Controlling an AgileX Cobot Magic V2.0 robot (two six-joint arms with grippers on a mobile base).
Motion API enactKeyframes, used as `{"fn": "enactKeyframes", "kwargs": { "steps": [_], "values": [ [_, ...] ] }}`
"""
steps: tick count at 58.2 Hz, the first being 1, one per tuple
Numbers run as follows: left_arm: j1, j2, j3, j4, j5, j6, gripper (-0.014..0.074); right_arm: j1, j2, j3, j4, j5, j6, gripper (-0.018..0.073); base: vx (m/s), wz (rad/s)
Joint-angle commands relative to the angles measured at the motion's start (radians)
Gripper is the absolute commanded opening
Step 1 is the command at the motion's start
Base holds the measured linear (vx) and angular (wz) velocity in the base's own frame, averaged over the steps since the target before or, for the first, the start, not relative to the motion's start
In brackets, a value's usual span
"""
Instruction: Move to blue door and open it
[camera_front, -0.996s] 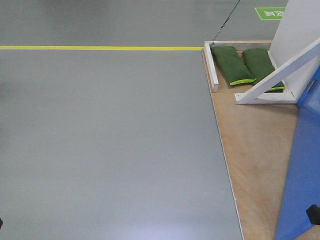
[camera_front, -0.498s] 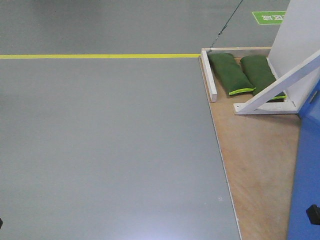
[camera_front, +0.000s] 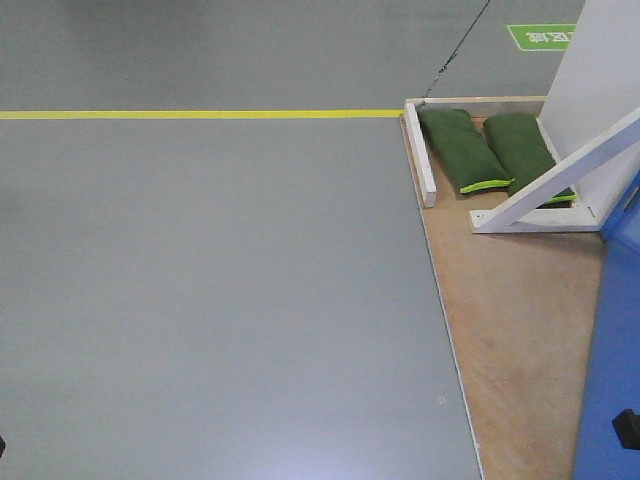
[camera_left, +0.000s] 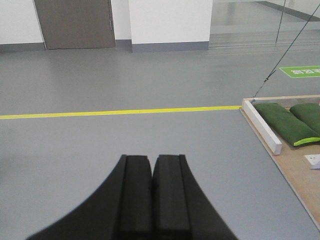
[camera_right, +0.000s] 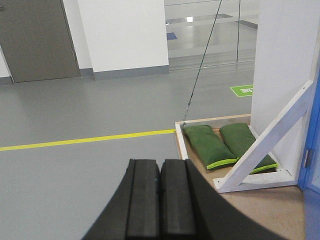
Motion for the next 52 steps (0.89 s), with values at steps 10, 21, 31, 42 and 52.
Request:
{"fn": "enactKeyframes", "kwargs": {
  "steps": [10, 21, 31, 42, 52],
  "values": [
    [-0.006, -0.011, -0.026, -0.006, -0.077, -0.001, 0.0073, -0.003, -0.014, 0.002, -0.006, -0.078, -0.011, 0.0012, 0.0, 0.0],
    [-0.006, -0.011, -0.026, -0.006, -0.077, -0.001, 0.0073, -0.003, -0.014, 0.0, -0.004, -0.1, -0.011, 0.0012, 0.0, 0.0],
    [-0.006, -0.011, -0.026, -0.006, -0.077, -0.001, 0.0073, -0.003, -0.014, -0.029, -0.004, -0.227, -0.011, 0.0012, 0.0, 0.0],
    [-0.006, -0.011, -0.026, -0.006, -0.077, -0.001, 0.0073, -0.003, 0.054, -0.231, -0.006, -0.092, -0.011, 0.0012, 0.0, 0.0],
    [-0.006, -0.011, -0.026, -0.006, -0.077, -0.001, 0.0073, -0.003, 0.253, -0.499, -0.048, -0.082, -0.011, 0.0012, 0.0, 0.0]
  ]
}}
